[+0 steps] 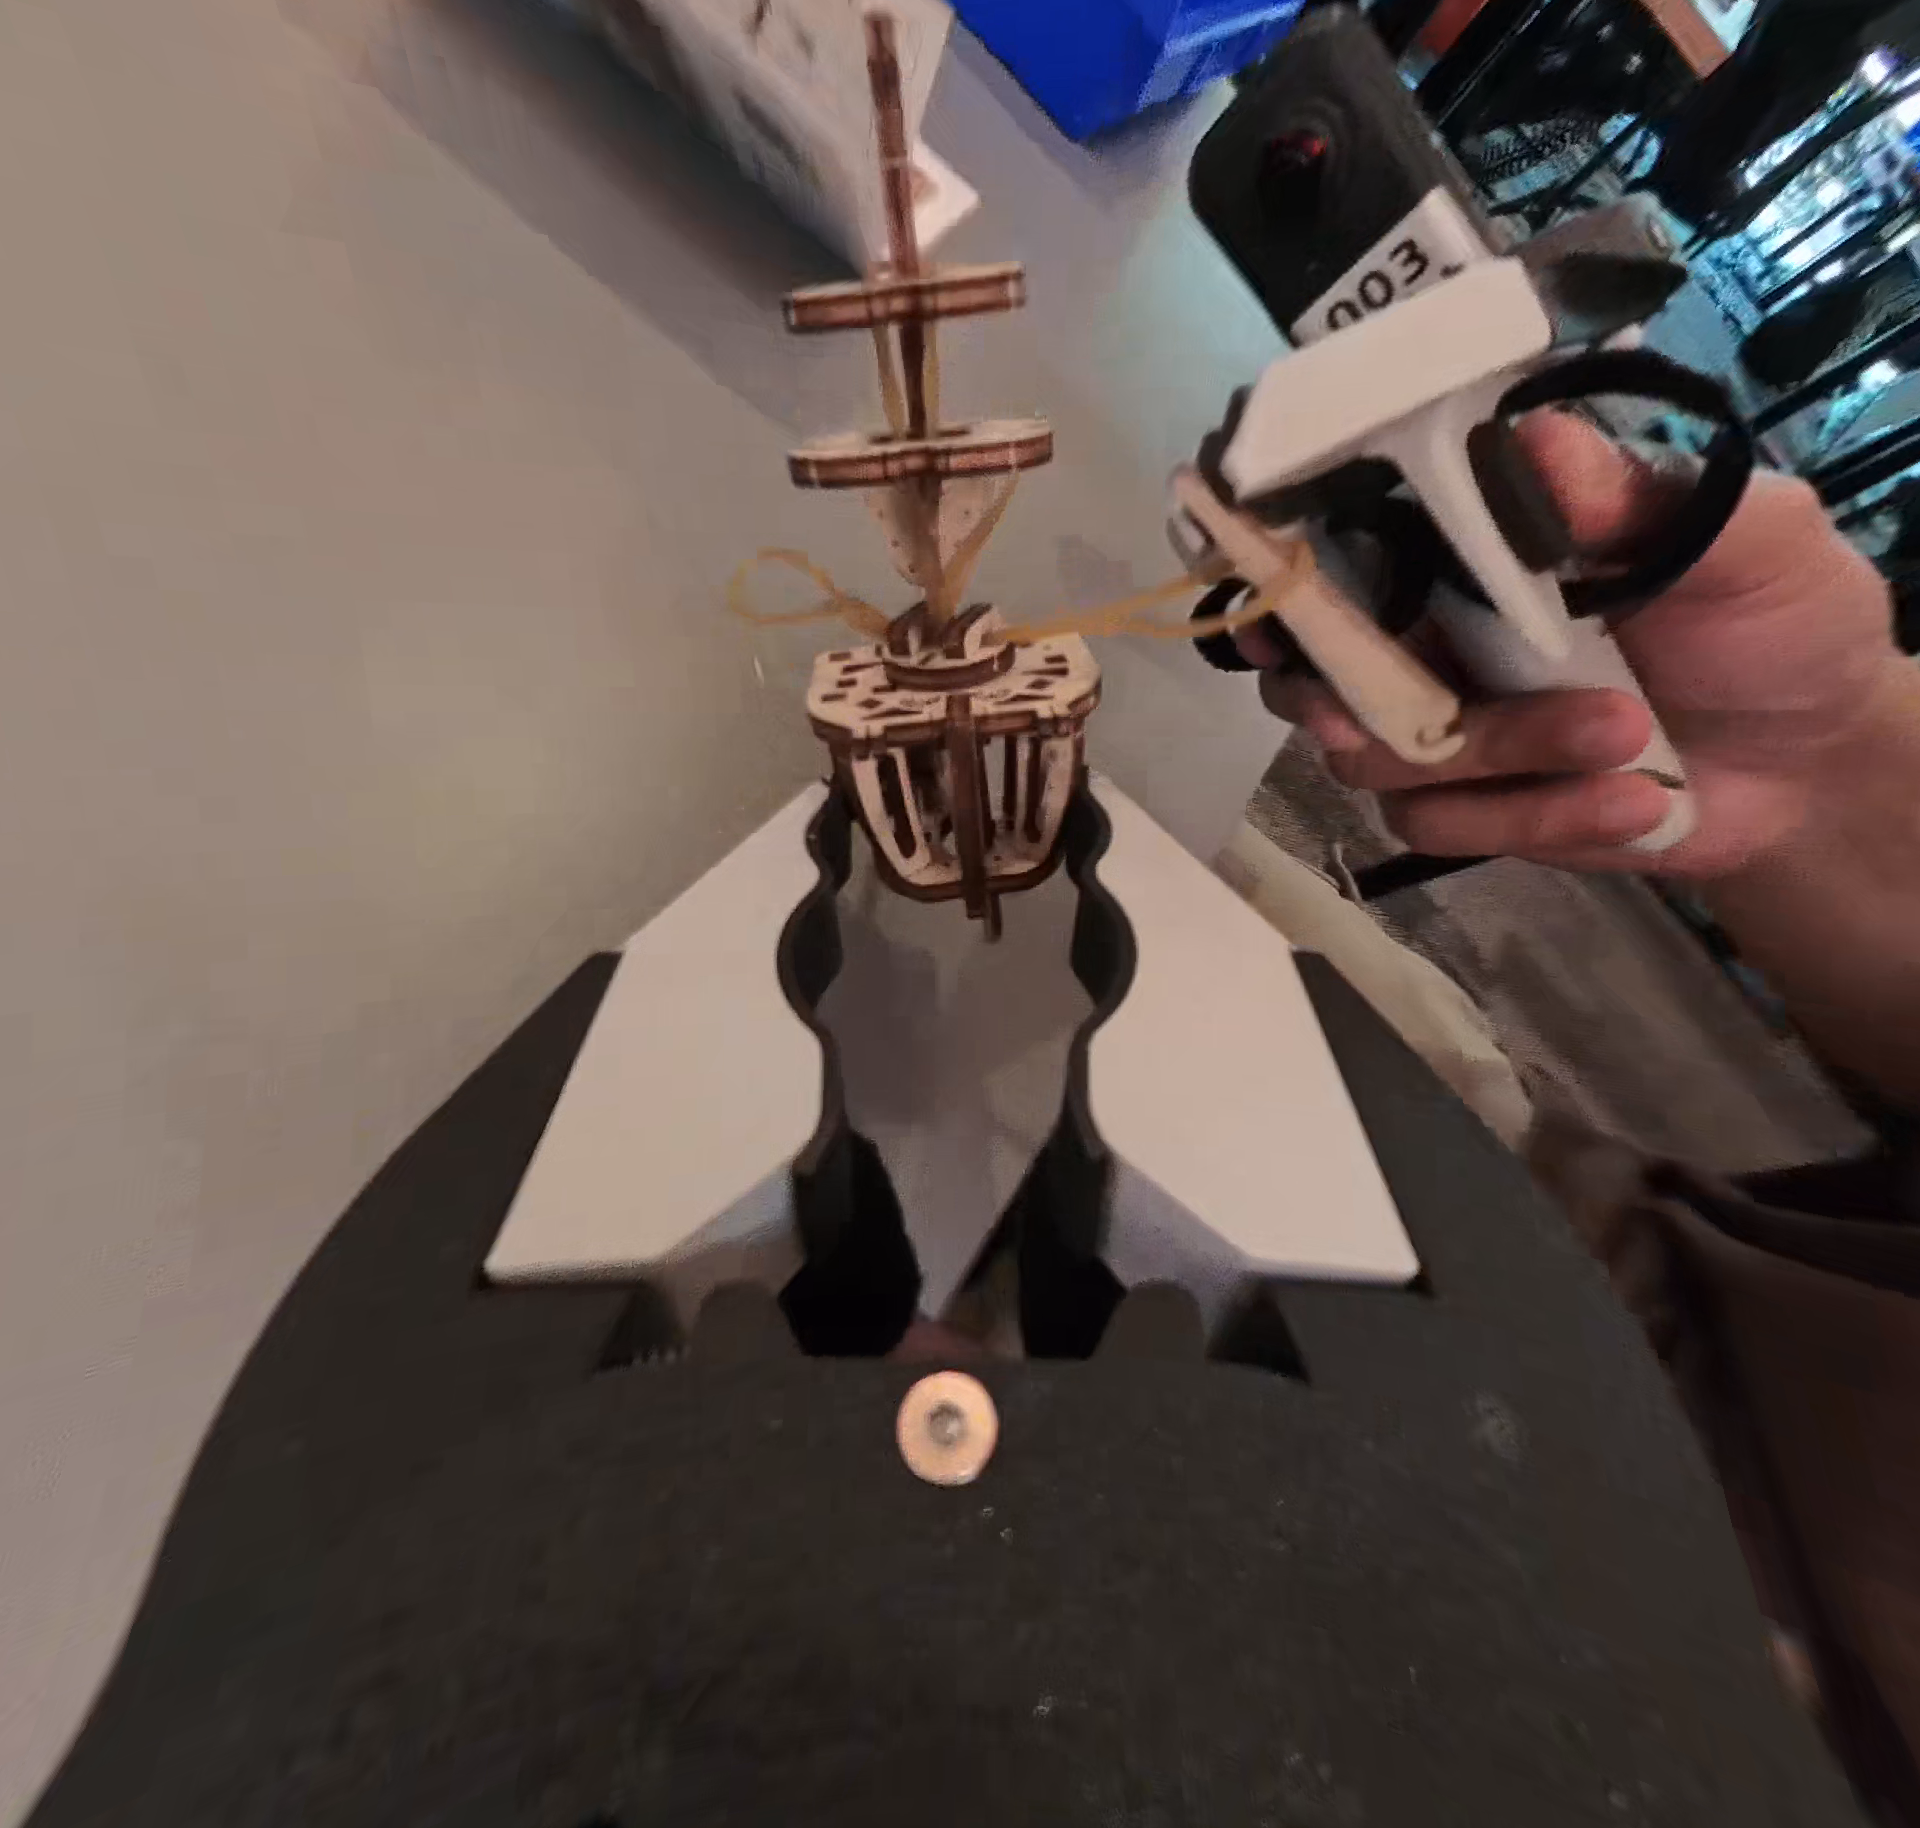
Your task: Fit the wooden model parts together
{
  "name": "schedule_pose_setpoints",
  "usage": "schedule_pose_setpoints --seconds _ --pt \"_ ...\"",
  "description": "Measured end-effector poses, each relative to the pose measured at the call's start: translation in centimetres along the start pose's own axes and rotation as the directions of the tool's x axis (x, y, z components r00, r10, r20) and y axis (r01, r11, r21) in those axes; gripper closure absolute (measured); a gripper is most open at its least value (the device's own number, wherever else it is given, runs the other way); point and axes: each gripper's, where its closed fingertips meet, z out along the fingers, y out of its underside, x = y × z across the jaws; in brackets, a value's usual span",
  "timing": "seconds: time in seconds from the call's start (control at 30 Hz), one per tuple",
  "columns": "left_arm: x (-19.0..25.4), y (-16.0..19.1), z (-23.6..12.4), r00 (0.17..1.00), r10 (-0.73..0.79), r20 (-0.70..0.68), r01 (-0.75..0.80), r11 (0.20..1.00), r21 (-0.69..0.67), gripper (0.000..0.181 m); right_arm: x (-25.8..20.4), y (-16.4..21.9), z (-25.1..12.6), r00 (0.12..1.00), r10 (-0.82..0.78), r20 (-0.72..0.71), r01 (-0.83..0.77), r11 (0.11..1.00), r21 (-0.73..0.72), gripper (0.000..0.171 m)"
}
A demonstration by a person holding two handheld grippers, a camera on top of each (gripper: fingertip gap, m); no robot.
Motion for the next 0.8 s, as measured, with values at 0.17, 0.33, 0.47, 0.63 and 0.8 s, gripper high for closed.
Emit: schedule_pose_setpoints --seconds 0.17,0.33,0.47,0.63,0.8 --pt "1.6 3.7 0.8 0.985 -0.17 -0.014 0.168 0.982 -0.091 0.142 3.5 1.8 -0.9 0.993 0.043 -0.11 -0.052 0.996 -0.078 0.169" --pt "2.4 4.9 1.4 0.964 -0.266 0.024 0.267 0.959 -0.095 0.142 5.6 1.9 -2.3 0.985 0.053 -0.165 -0.065 0.995 -0.07 0.17" --pt "2.5 4.8 1.5 0.95 -0.3 0.082 0.306 0.949 -0.071 0.142 6.3 1.5 -2.9 0.981 0.036 -0.19 -0.046 0.998 -0.052 0.17" --pt "2.9 5.2 1.7 0.963 -0.24 0.122 0.253 0.962 -0.099 0.141 6.3 1.3 -2.7 0.981 0.011 -0.193 -0.023 0.998 -0.06 0.17" --pt "3.6 5.4 1.1 0.975 -0.209 0.075 0.218 0.964 -0.151 0.13 6.4 1.2 -2.7 0.982 0.022 -0.186 -0.034 0.997 -0.063 0.169"
